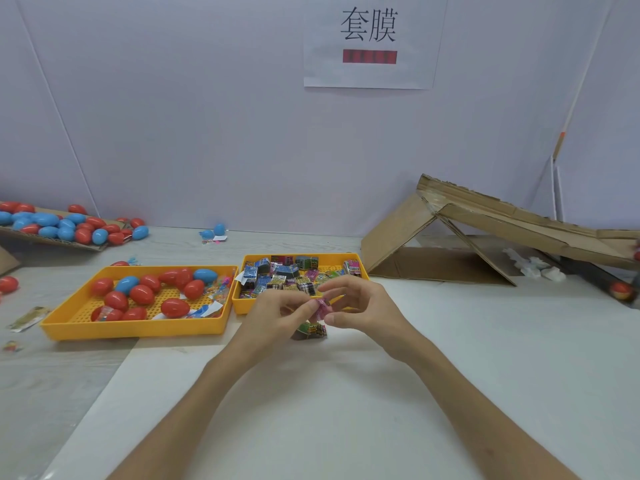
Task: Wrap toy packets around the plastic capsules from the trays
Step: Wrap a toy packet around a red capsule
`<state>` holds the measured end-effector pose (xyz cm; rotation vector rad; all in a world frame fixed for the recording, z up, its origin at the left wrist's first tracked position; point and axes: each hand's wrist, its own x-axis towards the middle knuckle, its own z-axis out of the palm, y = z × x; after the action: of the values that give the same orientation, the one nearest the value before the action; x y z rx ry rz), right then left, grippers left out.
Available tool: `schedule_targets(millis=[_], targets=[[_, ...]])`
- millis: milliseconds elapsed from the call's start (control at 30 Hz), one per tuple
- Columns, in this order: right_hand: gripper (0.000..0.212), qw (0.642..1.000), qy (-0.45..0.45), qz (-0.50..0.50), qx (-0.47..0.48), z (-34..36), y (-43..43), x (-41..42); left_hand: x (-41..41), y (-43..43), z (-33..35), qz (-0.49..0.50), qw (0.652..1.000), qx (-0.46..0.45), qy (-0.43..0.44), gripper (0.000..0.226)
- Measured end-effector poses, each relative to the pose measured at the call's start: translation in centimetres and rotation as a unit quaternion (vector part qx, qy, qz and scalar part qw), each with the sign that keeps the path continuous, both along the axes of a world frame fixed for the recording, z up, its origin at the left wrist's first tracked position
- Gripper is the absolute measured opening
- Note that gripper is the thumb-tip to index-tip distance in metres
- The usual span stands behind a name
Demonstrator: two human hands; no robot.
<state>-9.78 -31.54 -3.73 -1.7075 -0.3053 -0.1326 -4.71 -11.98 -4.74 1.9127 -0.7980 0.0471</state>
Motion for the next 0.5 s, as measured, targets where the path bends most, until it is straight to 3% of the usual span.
schedule_targets(millis=[300, 500], targets=[[0.029, 0.999, -0.006, -0.036, -0.008, 0.13, 0.09, 0.08, -0.22, 0.0, 0.09, 0.009, 1.0, -0.003, 0.003, 0.026], [0.029, 0.998, -0.014, -0.064, -0.002, -0.07, -0.03, 0.26, -0.4, -0.06, -0.04, 0.031, 0.997, 0.025, -0.066, 0.039]])
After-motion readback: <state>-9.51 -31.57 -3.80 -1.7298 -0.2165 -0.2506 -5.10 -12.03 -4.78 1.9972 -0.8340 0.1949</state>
